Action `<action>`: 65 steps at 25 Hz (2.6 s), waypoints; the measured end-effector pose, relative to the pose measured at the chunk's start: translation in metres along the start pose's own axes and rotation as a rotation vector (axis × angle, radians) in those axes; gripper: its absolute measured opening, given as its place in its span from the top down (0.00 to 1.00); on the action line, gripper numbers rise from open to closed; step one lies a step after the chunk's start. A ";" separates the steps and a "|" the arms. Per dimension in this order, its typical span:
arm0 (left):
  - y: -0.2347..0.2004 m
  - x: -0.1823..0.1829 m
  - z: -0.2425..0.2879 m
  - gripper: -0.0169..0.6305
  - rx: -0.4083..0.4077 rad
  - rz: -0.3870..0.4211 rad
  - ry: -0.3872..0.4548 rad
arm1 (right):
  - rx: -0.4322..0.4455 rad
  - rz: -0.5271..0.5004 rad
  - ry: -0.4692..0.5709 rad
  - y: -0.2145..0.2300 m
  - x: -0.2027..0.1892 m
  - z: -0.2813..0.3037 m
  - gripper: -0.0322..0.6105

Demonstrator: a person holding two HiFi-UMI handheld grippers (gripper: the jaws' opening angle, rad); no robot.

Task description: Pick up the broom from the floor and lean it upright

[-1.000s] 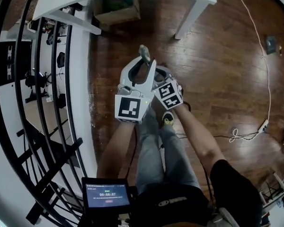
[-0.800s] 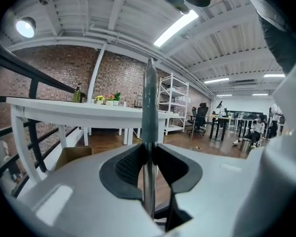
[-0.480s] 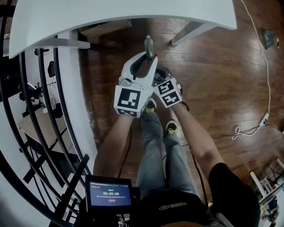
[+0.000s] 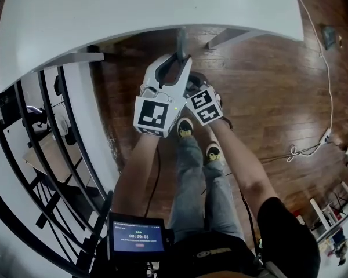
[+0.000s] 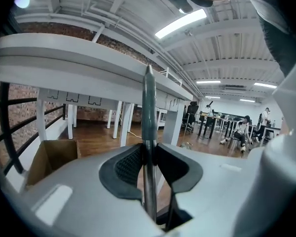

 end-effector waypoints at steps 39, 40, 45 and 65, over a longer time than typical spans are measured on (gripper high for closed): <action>0.087 0.074 0.011 0.95 0.264 -0.043 0.012 | 0.200 0.051 0.257 0.192 0.047 -0.178 0.94; 0.098 0.087 0.031 0.95 0.240 -0.051 0.039 | 0.211 0.068 0.279 0.208 0.053 -0.195 0.94; 0.167 0.114 0.078 0.95 0.356 -0.038 0.082 | 0.488 0.126 0.283 0.257 0.049 -0.224 0.94; 0.184 0.173 0.096 0.95 0.388 0.062 0.167 | 0.455 -0.161 0.504 0.233 0.158 -0.276 0.94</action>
Point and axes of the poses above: the fingertips, and each gripper's own axes: z forward along the fingers, y to its right, x out of its top, the point moved 10 cm from there along -z, backward along the fingers, and after that the axes turned 5 degrees about -x, right-handed, at the moved point
